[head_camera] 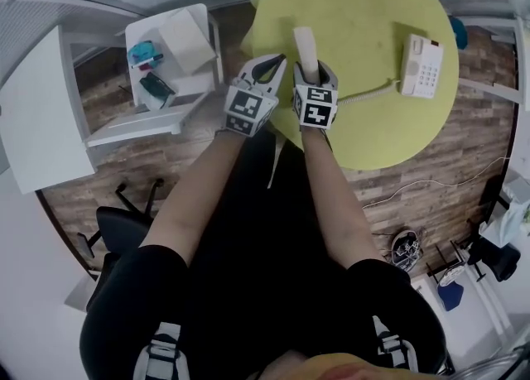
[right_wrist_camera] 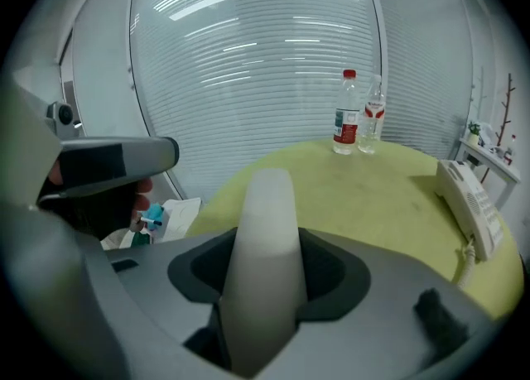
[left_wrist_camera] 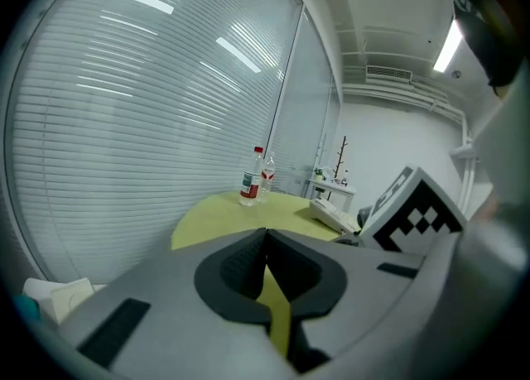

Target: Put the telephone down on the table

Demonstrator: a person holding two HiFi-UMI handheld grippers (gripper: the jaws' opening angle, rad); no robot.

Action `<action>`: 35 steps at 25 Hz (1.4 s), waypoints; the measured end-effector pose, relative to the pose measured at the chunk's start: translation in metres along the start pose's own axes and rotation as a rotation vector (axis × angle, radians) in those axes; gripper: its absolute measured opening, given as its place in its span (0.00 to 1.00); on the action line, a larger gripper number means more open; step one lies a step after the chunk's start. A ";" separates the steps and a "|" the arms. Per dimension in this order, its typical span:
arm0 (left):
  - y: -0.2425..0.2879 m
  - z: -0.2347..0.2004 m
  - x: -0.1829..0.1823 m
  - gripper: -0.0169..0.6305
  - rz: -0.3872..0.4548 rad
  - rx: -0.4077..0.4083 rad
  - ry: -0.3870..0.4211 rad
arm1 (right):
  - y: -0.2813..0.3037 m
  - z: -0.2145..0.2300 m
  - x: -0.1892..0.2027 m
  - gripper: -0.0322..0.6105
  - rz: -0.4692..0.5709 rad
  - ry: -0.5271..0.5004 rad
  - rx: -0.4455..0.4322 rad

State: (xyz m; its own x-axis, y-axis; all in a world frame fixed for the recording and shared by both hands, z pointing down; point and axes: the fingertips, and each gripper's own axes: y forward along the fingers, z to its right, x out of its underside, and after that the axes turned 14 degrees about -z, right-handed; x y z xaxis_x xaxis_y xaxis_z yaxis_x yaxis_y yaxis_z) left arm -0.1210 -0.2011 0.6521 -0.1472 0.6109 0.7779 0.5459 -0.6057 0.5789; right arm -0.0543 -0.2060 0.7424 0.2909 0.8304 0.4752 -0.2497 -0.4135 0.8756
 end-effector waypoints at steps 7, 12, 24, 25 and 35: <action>0.004 -0.004 0.006 0.05 -0.007 -0.007 -0.023 | 0.022 0.000 0.011 0.39 -0.024 -0.015 0.012; -0.001 0.000 0.006 0.04 -0.016 -0.001 -0.020 | 0.031 0.001 0.019 0.39 -0.071 -0.018 0.003; -0.008 0.001 -0.002 0.05 -0.007 -0.005 -0.018 | 0.029 0.003 0.026 0.45 -0.102 -0.001 -0.031; -0.009 0.002 -0.003 0.05 -0.005 -0.003 -0.019 | 0.024 0.004 0.023 0.45 -0.086 0.000 -0.027; -0.041 0.035 -0.038 0.05 0.020 0.084 0.053 | -0.077 0.004 0.009 0.45 0.027 -0.071 -0.050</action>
State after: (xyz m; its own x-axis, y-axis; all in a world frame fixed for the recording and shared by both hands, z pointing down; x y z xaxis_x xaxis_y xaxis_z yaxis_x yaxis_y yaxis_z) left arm -0.1086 -0.1818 0.5903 -0.1773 0.5700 0.8023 0.6161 -0.5714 0.5421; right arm -0.0285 -0.1683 0.6799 0.3475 0.7899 0.5053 -0.3037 -0.4150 0.8576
